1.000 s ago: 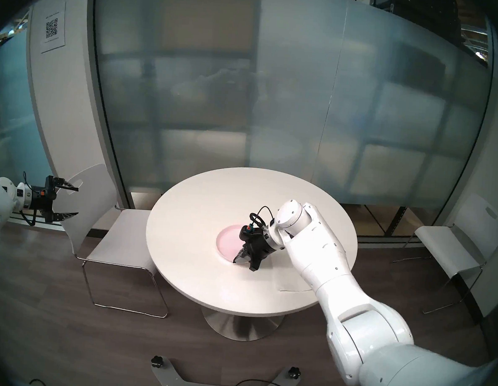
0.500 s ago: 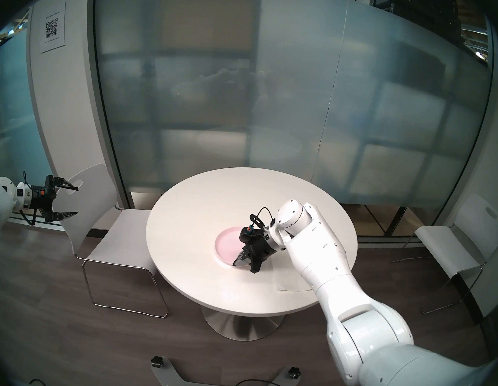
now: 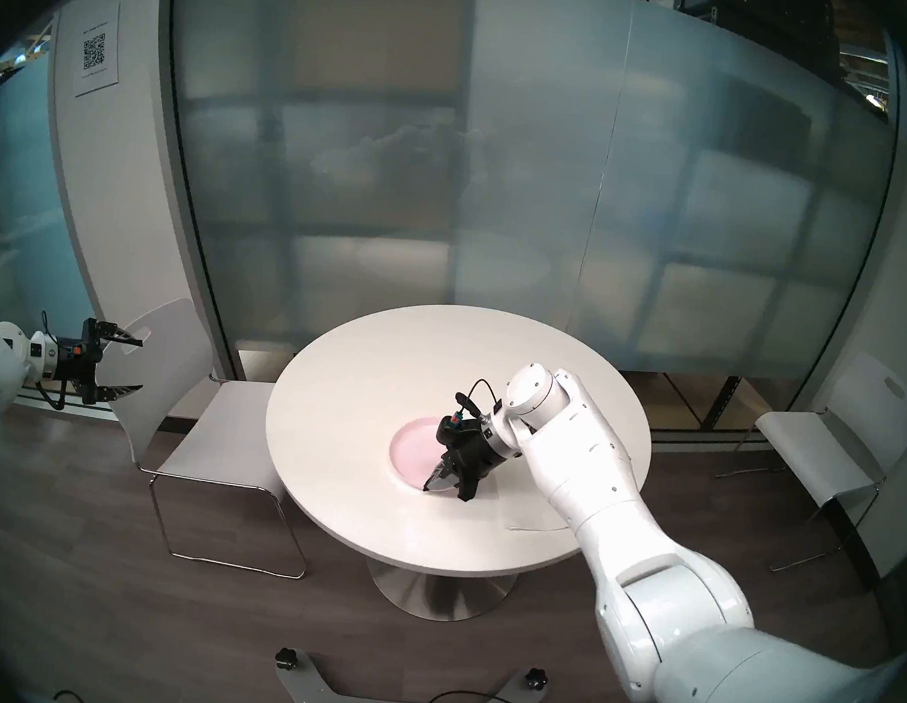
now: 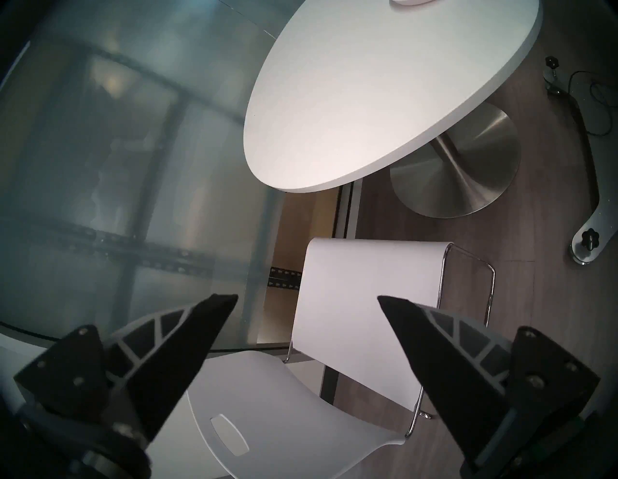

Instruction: Fold the napkin in half twice and place it beside the plate

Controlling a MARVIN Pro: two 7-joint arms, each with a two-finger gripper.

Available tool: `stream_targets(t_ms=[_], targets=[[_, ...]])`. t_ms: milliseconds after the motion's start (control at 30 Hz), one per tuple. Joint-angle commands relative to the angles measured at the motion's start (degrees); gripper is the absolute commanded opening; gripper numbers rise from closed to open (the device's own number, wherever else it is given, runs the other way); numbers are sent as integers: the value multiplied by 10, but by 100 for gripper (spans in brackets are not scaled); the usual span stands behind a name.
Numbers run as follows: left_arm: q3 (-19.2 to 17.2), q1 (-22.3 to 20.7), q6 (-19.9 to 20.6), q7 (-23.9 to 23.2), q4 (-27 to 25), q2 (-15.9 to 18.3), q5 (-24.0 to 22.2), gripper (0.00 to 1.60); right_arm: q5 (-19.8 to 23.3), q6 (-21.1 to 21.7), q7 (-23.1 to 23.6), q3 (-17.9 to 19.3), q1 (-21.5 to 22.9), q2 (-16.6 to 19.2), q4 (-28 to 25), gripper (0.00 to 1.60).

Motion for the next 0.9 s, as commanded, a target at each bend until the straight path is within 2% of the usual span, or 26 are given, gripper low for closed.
stream_targets(t_ms=[0, 67, 100, 167, 200, 867], targets=[[-2, -12, 0, -23, -8, 4, -4, 160, 5, -1, 5, 3, 10, 0, -10, 0], [-2, -12, 0, -23, -8, 4, -4, 160, 6, -1, 5, 4, 11, 1, -10, 0], [-2, -12, 0, -23, -8, 4, -4, 160, 6, -1, 5, 4, 11, 1, -10, 24], [-2, -12, 0, -23, -8, 4, -4, 160, 6, -1, 5, 5, 11, 1, -10, 122], [-2, -13, 0, -23, -8, 4, -4, 160, 6, -1, 5, 5, 11, 1, -10, 160], [-4, -13, 0, -23, -8, 3, -4, 160, 6, -1, 5, 12, 11, 0, -11, 160]])
